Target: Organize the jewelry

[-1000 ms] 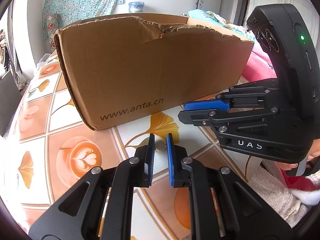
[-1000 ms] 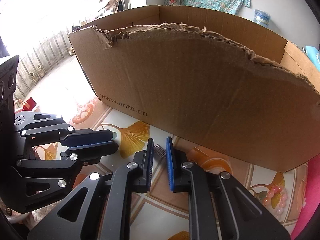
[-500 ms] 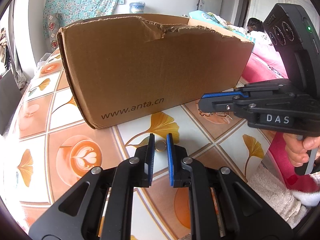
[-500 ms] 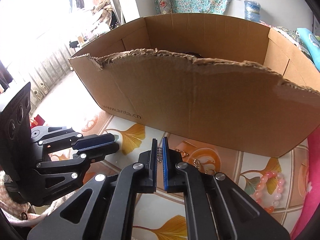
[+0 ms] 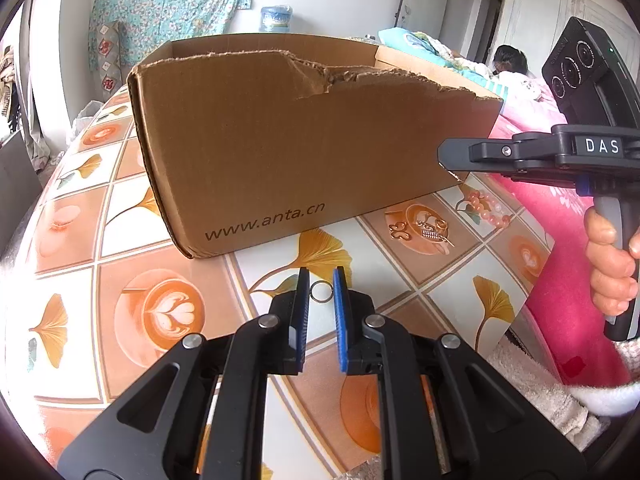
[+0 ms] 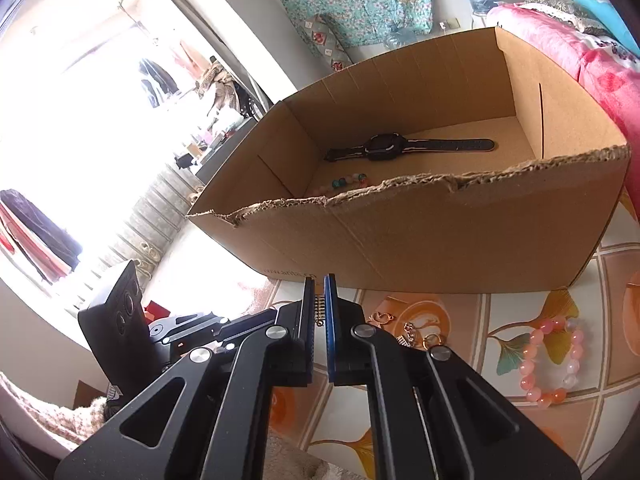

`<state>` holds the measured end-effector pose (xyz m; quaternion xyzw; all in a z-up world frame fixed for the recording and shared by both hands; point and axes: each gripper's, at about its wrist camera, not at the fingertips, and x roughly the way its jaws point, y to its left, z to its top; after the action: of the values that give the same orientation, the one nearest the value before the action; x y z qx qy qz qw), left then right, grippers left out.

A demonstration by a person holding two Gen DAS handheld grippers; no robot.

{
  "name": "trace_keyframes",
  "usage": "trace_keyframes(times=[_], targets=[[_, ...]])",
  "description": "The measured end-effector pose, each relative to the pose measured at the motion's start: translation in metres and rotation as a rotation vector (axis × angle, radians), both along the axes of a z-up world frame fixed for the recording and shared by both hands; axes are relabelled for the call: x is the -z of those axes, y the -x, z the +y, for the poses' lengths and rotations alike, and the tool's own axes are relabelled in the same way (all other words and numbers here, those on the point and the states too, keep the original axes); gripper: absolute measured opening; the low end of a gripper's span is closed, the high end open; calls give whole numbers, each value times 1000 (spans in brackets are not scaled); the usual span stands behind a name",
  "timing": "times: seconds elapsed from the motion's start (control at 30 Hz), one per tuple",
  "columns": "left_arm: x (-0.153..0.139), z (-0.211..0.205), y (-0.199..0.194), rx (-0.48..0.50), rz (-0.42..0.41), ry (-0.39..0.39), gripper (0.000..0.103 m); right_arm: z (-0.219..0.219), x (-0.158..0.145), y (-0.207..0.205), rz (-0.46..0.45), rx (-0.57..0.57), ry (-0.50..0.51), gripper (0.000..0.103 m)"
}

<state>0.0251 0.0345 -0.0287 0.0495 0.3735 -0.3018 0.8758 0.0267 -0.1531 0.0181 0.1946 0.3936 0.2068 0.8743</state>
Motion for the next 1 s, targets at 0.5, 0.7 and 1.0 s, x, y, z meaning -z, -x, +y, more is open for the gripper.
trace_keyframes(times=[0.5,0.7,1.0], targets=[[-41,-5,22,40,-96,35,11,-3,-23,10,-79,-14,2,5],[-35,-18,21,62,-80,-2,11,4,-2,11,-11,-10,92,18],[-4,-22,6,35,2,-57,11,38,39,8,53,6,330,23]])
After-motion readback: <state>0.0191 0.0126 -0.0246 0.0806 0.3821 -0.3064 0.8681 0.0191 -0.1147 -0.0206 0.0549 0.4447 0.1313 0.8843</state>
